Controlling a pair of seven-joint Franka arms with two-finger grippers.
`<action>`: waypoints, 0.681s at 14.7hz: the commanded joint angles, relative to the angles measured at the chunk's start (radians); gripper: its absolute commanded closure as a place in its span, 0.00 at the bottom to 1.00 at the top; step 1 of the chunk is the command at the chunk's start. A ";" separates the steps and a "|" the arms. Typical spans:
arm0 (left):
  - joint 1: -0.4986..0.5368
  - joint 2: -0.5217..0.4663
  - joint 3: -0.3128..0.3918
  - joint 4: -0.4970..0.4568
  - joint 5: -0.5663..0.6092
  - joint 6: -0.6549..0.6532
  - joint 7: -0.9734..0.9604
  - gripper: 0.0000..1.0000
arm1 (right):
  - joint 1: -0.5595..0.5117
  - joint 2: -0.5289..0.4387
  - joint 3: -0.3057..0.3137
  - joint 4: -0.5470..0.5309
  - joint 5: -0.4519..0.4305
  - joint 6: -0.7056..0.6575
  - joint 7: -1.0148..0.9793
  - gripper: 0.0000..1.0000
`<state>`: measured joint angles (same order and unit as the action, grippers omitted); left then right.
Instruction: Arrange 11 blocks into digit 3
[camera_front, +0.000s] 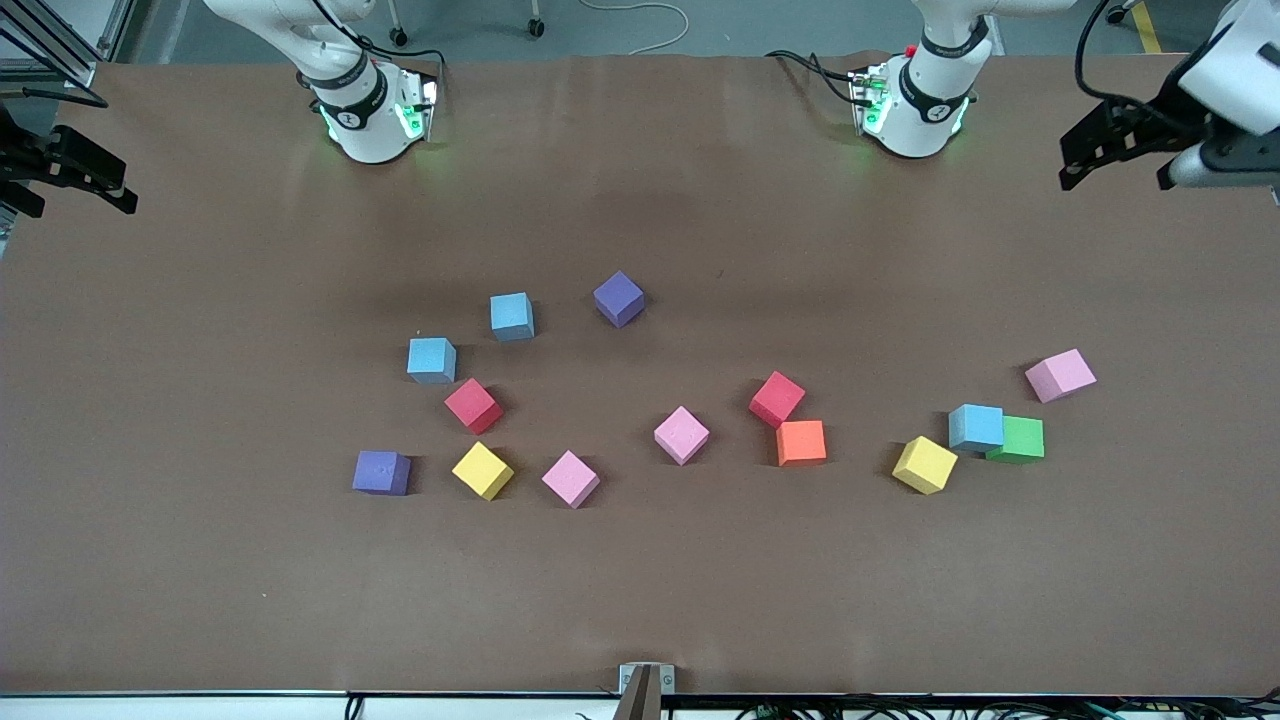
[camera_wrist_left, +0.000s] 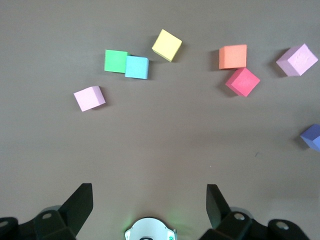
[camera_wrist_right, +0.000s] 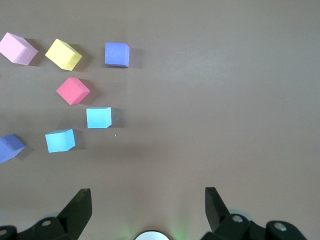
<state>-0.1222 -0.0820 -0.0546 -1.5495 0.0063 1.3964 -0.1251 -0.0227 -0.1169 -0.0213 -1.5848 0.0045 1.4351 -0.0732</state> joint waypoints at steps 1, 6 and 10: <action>-0.016 0.079 -0.095 0.025 -0.009 0.027 -0.106 0.00 | -0.019 -0.004 0.009 -0.003 0.012 -0.004 -0.008 0.00; -0.020 0.209 -0.275 -0.016 -0.002 0.143 -0.440 0.00 | -0.019 -0.006 0.008 -0.007 0.014 -0.013 0.004 0.00; -0.132 0.258 -0.334 -0.177 0.061 0.382 -0.734 0.00 | -0.022 -0.006 0.006 -0.001 0.012 -0.008 0.001 0.00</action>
<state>-0.1920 0.1766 -0.3823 -1.6444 0.0286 1.6814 -0.7246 -0.0234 -0.1168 -0.0238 -1.5865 0.0049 1.4275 -0.0724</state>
